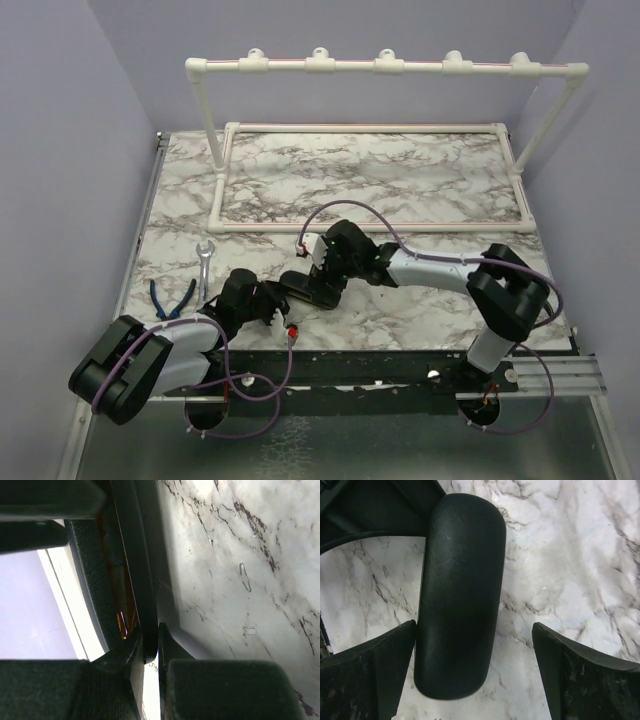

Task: Organize the sunglasses
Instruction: Close the sunglasses case at the center of the board, then move the sunglasses case at the center of the board.

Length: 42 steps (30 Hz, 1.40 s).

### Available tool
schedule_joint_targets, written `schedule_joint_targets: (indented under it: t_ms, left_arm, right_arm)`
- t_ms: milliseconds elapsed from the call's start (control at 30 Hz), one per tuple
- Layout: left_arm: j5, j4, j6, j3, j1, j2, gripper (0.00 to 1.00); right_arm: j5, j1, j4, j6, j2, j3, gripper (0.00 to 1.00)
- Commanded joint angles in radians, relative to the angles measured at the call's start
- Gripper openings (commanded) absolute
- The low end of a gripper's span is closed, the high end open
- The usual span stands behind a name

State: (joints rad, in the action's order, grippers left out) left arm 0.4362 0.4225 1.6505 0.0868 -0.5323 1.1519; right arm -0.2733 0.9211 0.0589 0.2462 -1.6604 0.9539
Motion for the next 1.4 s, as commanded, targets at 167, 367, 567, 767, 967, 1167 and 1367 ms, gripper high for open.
schedule_joint_targets:
  t_ms: [167, 367, 567, 767, 967, 1167, 1367]
  left_arm:
    - [-0.009, -0.004, 0.011, -0.005, 0.000, -0.017, 0.10]
    - [-0.009, 0.015, -0.004, -0.013, 0.000, -0.046, 0.14]
    - [0.004, 0.064, -0.025, -0.066, 0.000, -0.152, 0.36]
    - [0.001, -0.042, -0.051, -0.129, 0.000, -0.382, 0.49]
    - [-0.012, -0.281, -0.099, -0.161, 0.000, -0.659, 0.58]
    - [-0.064, -0.302, -0.249, -0.163, -0.001, -0.764, 0.62]
    - [-0.151, -0.298, -0.353, -0.131, -0.001, -0.727, 0.62]
  right_arm:
    - [-0.200, -0.002, 0.039, 0.082, -0.161, 0.065, 0.92]
    - [-0.006, -0.001, -0.029, 0.028, -0.136, 0.023, 0.51]
    - [0.164, -0.023, -0.036, -0.062, -0.117, -0.010, 0.34]
    - [0.252, -0.111, 0.001, -0.143, -0.085, -0.042, 0.30]
    - [0.172, -0.132, 0.031, 0.033, -0.026, -0.079, 0.55]
    - [-0.038, -0.132, 0.086, 0.441, -0.001, -0.086, 0.52]
    - [-0.036, -0.132, 0.237, 0.597, -0.119, 0.056, 0.72]
